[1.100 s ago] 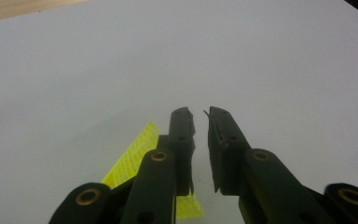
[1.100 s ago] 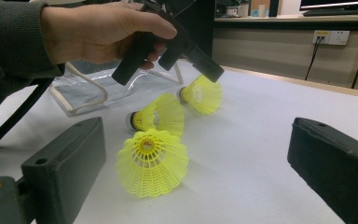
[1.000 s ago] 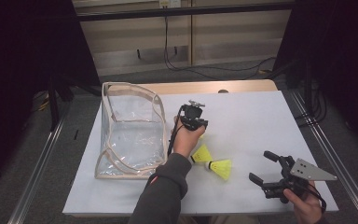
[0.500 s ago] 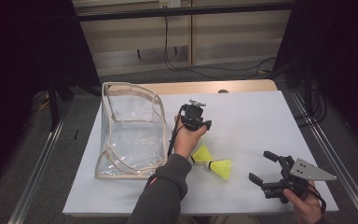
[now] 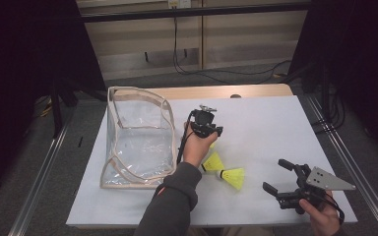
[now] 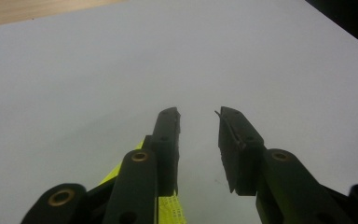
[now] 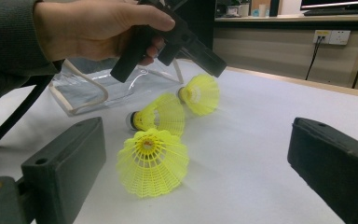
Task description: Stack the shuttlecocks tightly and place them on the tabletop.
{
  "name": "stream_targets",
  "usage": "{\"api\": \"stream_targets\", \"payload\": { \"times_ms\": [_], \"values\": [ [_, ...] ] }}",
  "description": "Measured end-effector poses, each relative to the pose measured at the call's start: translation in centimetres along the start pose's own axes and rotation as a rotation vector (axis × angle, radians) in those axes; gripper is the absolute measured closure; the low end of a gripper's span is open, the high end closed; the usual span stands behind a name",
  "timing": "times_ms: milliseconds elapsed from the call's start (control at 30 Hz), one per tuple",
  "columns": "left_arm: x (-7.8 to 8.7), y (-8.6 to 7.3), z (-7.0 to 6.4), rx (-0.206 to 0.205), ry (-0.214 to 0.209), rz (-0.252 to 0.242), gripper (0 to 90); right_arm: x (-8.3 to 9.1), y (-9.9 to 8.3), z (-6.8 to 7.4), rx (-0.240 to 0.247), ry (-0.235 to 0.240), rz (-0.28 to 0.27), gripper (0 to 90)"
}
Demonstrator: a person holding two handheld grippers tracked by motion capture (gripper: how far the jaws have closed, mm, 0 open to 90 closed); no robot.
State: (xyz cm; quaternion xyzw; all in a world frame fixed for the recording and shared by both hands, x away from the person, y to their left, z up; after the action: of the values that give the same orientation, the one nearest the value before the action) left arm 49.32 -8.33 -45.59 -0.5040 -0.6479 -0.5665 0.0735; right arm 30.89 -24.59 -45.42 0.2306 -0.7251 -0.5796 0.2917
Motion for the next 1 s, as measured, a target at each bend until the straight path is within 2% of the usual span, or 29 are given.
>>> {"api": "stream_targets", "payload": {
  "times_ms": [67,167,267,333,400,633,800,1000],
  "values": [
    [0.1,0.2,0.1,-0.005,0.016,-0.02,76.7,0.0,0.0,0.0,0.001,0.001,-0.001,3.8],
    [0.0,0.4,0.4,-0.002,0.019,-0.022,81.6,0.0,0.0,0.1,0.0,0.004,-0.002,3.8],
    [-0.3,0.3,0.7,-0.016,0.034,0.009,87.4,-0.1,0.0,0.1,0.001,0.004,-0.001,3.8],
    [-0.4,0.2,0.6,-0.019,0.027,0.032,89.5,0.0,0.0,0.1,0.0,0.006,-0.002,3.8],
    [-0.5,0.0,0.5,-0.022,0.02,0.049,90.0,0.0,0.0,0.0,0.0,0.004,-0.001,3.8],
    [-0.7,-1.0,1.0,-0.028,0.056,0.096,90.0,0.1,-0.1,0.1,-0.004,0.005,0.003,3.8],
    [-0.8,-0.7,1.3,-0.025,0.068,0.083,89.7,0.0,-0.1,0.1,-0.006,0.006,0.005,3.8],
    [-1.0,0.3,2.1,-0.003,0.086,0.05,89.1,0.0,-0.1,0.1,-0.006,0.006,0.005,3.8]
  ]
}}
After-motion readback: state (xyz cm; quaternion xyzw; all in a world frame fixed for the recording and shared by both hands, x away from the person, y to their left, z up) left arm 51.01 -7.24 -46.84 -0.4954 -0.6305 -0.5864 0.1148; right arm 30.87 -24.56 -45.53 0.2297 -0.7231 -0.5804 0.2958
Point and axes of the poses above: each handheld gripper's, and its own axes: x roughly backward along the jaws, y roughly out of its top, z roughly to its left, the point moved 9 cm from there along -x, roughly forward along the jaws, and after that the axes turned 14 degrees about x, right-handed, at the moved point
